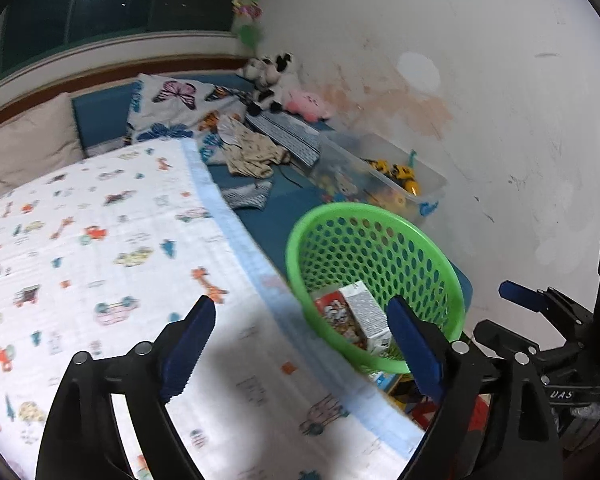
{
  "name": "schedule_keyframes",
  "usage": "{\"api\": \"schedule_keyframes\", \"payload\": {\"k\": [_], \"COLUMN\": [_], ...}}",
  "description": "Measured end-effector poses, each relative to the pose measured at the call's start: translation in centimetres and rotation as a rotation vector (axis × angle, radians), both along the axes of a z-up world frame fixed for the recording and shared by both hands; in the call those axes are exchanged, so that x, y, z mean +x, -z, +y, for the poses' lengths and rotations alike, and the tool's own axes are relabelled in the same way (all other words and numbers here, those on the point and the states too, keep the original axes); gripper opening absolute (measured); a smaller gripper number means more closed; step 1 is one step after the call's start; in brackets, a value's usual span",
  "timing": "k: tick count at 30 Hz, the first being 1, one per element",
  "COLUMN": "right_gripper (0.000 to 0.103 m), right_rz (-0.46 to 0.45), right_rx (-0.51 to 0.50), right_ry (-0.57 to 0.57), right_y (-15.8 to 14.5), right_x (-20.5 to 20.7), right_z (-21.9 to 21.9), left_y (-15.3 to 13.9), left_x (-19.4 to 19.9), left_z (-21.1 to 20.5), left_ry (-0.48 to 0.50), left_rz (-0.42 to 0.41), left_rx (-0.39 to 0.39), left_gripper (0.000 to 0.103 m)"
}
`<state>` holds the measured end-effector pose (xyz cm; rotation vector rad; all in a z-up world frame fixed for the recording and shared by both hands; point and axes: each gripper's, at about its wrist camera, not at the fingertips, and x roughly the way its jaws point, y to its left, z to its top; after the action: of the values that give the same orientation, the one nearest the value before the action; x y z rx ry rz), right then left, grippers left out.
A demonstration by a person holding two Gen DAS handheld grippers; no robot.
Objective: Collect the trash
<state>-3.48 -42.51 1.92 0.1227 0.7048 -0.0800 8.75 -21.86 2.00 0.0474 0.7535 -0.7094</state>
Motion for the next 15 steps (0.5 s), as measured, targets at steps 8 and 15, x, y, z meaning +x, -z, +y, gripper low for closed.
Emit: {"api": "schedule_keyframes", "payload": {"k": [8,15], "right_gripper": [0.092,0.093], "right_rz": [-0.021,-0.013], "right_rx": [0.006,0.010], "right_ry": [-0.022,0.013], "right_y": [-0.3,-0.2], "right_x": [-0.6,-1.3], "right_z": [4.3,7.0], "left_y": [-1.4,-2.1], "left_x": [-1.7,-2.9], "left_z": [5.1,8.5], "left_ry": [-0.098,-0.191], "left_rz": [-0.053,-0.110], "left_rx": [-0.003,0.054], "left_gripper": [0.093,0.096]}}
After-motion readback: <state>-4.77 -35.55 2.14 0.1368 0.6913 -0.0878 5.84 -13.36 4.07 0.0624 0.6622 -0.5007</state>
